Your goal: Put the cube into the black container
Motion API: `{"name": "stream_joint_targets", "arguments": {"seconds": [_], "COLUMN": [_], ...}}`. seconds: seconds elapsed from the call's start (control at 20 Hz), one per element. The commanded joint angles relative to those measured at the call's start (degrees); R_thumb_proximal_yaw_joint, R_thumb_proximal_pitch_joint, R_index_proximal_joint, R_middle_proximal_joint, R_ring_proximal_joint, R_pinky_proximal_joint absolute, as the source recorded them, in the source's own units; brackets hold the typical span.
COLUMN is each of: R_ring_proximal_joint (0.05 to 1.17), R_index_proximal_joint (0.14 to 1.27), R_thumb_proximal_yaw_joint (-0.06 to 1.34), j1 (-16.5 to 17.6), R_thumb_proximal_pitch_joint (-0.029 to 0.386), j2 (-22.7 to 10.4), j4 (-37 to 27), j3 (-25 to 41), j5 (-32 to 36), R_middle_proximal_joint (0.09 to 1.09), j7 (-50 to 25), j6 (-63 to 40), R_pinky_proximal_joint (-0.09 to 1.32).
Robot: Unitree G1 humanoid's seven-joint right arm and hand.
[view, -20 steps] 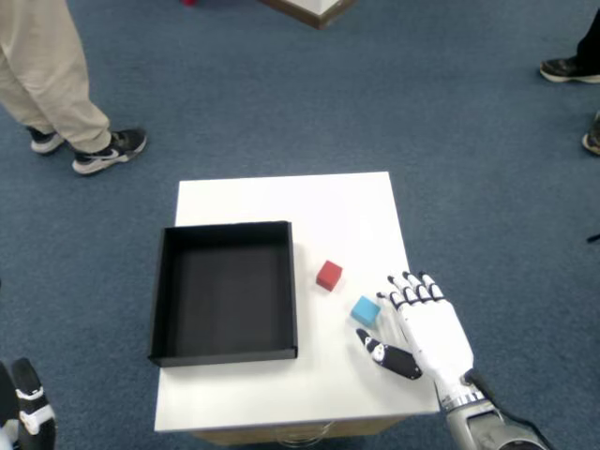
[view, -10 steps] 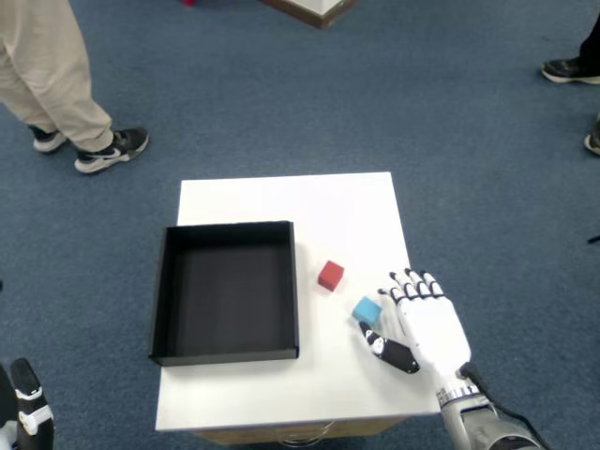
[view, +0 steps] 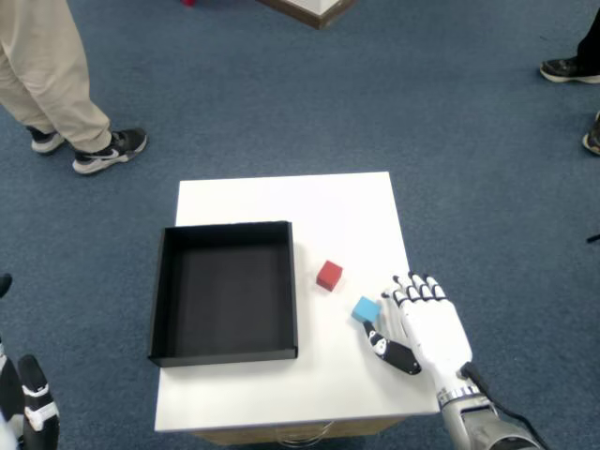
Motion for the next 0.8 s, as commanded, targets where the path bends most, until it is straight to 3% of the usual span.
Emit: {"name": "stream_joint_targets", "arguments": {"seconds": [0.05,0.45,0.8], "R_ring_proximal_joint": [0.13,0.14,0.14], "R_index_proximal_joint": [0.48,0.50,0.52], "R_thumb_proximal_yaw_joint": [0.44,0.43,0.41], "j1": [-1.2,1.0,1.0], "R_thumb_proximal_pitch_joint": [0.132,0.128,0.120], "j2": [-0.9,-0.4,1.2], "j4": [-1.4,-1.6,-3.0], "j3": [-0.9,-0.1,0.4], "j5": [1.4,0.2,-0.8], "R_middle_proximal_joint": [0.18,0.20,0.21], "j7": [-0.4,1.2,-0.5], "j6": [0.8,1.6,1.9], "R_pinky_proximal_joint": [-0.04,-0.04,-0.04]}}
